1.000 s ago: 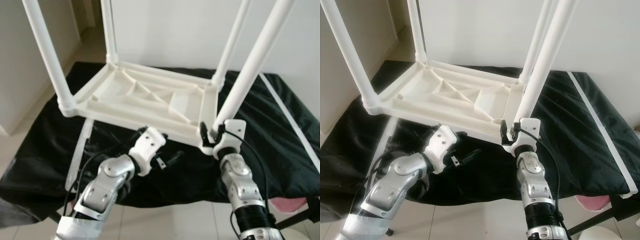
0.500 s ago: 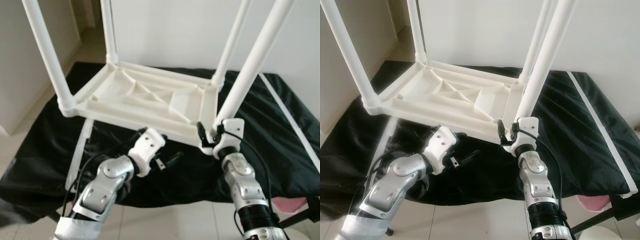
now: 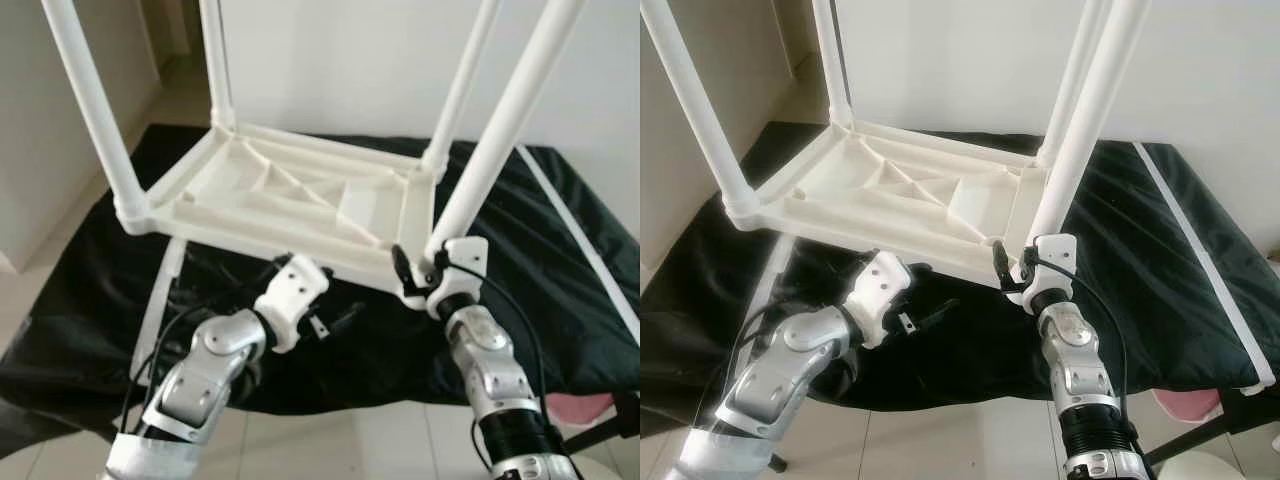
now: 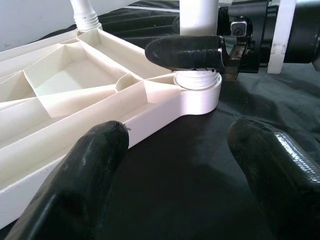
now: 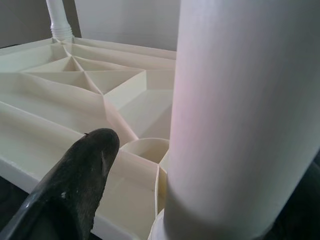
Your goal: Building children table
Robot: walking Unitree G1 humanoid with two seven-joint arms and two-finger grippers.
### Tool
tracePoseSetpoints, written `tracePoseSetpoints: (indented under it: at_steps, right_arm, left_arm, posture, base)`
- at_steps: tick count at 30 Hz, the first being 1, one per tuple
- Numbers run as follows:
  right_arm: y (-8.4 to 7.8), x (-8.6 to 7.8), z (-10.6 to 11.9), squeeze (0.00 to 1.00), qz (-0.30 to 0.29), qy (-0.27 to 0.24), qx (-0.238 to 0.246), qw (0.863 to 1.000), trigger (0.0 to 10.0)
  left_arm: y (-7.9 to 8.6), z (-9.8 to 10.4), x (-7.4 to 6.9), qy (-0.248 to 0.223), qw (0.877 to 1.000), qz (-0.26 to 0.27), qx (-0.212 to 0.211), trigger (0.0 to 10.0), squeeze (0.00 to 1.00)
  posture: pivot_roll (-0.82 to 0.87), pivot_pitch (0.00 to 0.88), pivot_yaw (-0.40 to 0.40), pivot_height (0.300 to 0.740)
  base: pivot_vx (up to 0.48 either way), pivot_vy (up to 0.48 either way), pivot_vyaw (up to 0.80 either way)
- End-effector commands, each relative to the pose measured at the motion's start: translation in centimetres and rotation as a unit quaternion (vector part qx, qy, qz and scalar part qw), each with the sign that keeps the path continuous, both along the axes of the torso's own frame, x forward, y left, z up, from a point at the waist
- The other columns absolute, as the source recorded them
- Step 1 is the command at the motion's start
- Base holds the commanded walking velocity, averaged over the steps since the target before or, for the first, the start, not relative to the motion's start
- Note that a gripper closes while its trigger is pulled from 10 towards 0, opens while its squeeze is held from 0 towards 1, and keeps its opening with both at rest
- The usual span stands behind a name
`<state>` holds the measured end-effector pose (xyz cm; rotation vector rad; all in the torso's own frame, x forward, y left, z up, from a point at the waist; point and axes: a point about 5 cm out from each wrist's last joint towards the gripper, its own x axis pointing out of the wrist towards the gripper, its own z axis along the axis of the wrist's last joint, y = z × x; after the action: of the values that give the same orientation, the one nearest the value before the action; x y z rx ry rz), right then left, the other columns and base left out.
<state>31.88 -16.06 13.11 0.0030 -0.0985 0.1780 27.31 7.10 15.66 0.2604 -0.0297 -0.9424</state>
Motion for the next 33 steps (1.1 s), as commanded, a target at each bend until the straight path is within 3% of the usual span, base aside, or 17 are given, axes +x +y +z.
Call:
tracePoseSetpoints:
  at_steps: [1,5,11,14,30,31,33]
  right_arm:
    - [0.2,-0.1,-0.2,0.0,0.014,0.001,-0.004,1.0,10.0]
    - [0.1,0.1,-0.3,0.0,0.015,0.005,-0.009,1.0,10.0]
    - [0.0,-0.1,-0.3,0.0,0.033,0.005,-0.019,0.999,10.0]
    - [-0.1,-0.2,-0.7,0.0,0.042,0.011,-0.027,0.999,10.0]
    - [-0.3,0.0,-0.7,0.0,0.141,0.016,-0.095,0.985,10.0]
    - [-0.6,0.2,-0.7,0.0,0.143,0.017,-0.1,0.984,8.4]
    - [-1.1,0.4,-0.9,0.0,0.142,0.023,-0.108,0.984,0.5]
  left_arm:
    - [-0.3,0.2,-0.3,0.0,1.0,-0.022,0.001,10.0,0.0]
    - [-0.2,-0.1,-0.1,0.001,1.0,-0.024,0.016,10.0,0.0]
    - [-0.4,0.3,-0.5,0.005,0.999,-0.032,-0.008,10.0,0.0]
    - [-0.4,-0.1,-0.5,0.004,1.0,-0.03,0.009,10.0,0.0]
    - [-1.0,-0.6,-1.4,0.024,0.998,-0.063,0.009,10.0,0.0]
    - [-1.1,-0.7,-1.5,0.026,0.997,-0.068,0.013,10.0,0.0]
    - [-1.2,-0.8,-1.6,0.028,0.997,-0.074,0.016,10.0,0.0]
  posture:
    - [0.07,0.018,-0.029,0.74]
    - [0.07,0.0,-0.025,0.74]
    - [0.07,0.023,-0.026,0.74]
    - [0.07,0.02,-0.024,0.74]
    - [0.05,0.022,-0.014,0.74]
    - [0.05,0.024,-0.008,0.74]
    - [0.05,0.024,-0.004,0.74]
  base:
    - [0.0,0.0,0.0]
    - [0.0,0.0,0.0]
    - [0.0,0.0,0.0]
    - [0.0,0.0,0.0]
    - [0.0,0.0,0.0]
    - [0.0,0.0,0.0]
    - [0.0,0.0,0.0]
